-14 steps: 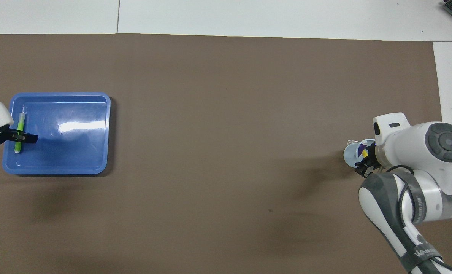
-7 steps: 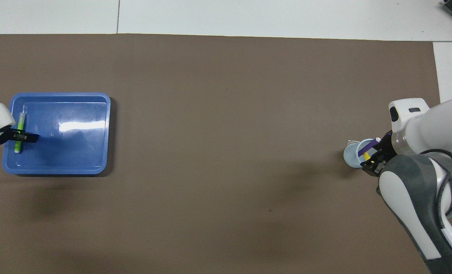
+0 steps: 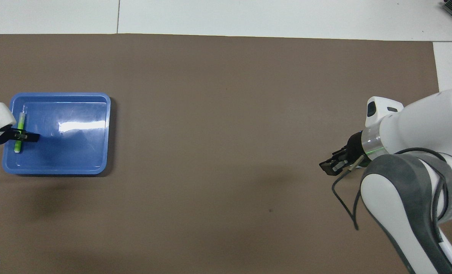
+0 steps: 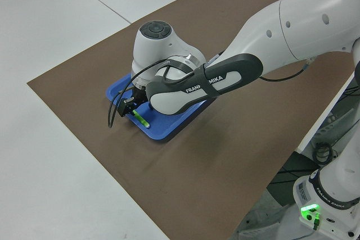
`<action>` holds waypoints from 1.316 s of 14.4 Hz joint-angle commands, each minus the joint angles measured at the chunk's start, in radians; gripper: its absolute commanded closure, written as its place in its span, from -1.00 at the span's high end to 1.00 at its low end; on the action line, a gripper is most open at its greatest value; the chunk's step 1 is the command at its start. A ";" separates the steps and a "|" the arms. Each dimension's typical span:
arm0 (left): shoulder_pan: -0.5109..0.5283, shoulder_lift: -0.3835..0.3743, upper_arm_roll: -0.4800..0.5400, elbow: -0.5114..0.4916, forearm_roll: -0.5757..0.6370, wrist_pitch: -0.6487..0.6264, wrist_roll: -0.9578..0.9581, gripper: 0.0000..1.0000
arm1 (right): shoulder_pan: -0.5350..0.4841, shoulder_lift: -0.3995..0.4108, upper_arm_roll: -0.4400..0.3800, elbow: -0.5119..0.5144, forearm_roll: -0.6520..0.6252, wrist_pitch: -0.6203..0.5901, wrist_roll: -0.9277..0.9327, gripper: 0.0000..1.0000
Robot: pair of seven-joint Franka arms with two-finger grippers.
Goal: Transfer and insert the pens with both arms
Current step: 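Open the right gripper and draw it back from the cup, then move the right gripper toward the tray while the left gripper lifts green pen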
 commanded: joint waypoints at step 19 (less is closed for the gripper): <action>-0.028 0.022 -0.004 0.027 -0.050 -0.040 -0.190 0.25 | 0.326 0.127 0.156 -0.045 0.564 0.766 1.065 0.24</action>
